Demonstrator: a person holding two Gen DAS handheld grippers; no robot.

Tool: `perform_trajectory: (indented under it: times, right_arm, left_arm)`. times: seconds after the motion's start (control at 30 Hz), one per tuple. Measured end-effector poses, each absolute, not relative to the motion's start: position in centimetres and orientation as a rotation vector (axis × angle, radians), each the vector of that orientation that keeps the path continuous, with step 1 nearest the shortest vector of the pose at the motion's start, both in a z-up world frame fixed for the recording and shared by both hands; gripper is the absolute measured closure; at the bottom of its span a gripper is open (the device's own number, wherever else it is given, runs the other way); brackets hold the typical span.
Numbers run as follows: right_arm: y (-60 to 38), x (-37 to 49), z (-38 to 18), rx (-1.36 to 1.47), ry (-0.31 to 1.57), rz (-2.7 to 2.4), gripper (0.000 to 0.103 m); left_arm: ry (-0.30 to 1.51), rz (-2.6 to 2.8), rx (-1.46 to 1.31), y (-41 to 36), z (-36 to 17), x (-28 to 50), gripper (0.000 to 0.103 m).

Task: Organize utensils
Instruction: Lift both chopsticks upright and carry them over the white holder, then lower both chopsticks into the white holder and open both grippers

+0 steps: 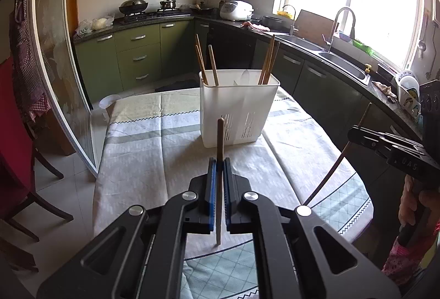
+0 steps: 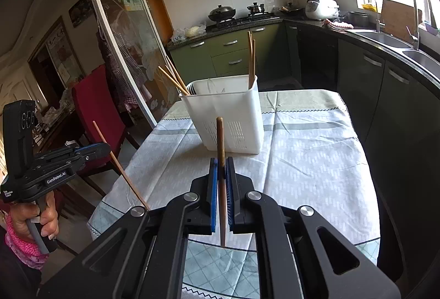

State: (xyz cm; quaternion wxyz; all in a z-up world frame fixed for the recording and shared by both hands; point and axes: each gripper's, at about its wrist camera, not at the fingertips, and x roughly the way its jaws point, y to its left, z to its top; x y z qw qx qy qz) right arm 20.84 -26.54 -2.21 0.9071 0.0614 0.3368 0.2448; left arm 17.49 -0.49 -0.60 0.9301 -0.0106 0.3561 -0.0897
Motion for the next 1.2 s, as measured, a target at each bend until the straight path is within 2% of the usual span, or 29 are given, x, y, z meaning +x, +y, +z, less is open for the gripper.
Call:
perform_trajectory:
  times: [0.23,0.5,0.9,1.03,1.2]
  right_arm:
    - [-26.3,21.3,-0.1,0.112,0.659,0.522,0.096]
    - [-26.1,23.8,5.3,0.118,0.583,0.537,0.096]
    - [-25.2,30.7,15.3,0.137,0.386,0.505,0.096]
    - [-24.1,34.0,15.1,0.123,0.380,0.468,0.096]
    - [-22.9,38.7,11.6,0.118,0.451,0.436,0.096]
  left_arm:
    - [0.695,-0.214,-0.016,-1.5,1.4,18.1,0.098]
    - [0.637,-0.267,-0.008,-3.2,6.3,20.5,0.098]
    - [0.393,-0.226,-0.008,-3.9,16.0,26.4,0.098]
    - [0.369,-0.197,-0.006,-4.2,15.7,29.3,0.098]
    - [0.457,-0.177,-0.018,-4.6,11.8,33.3,0.098]
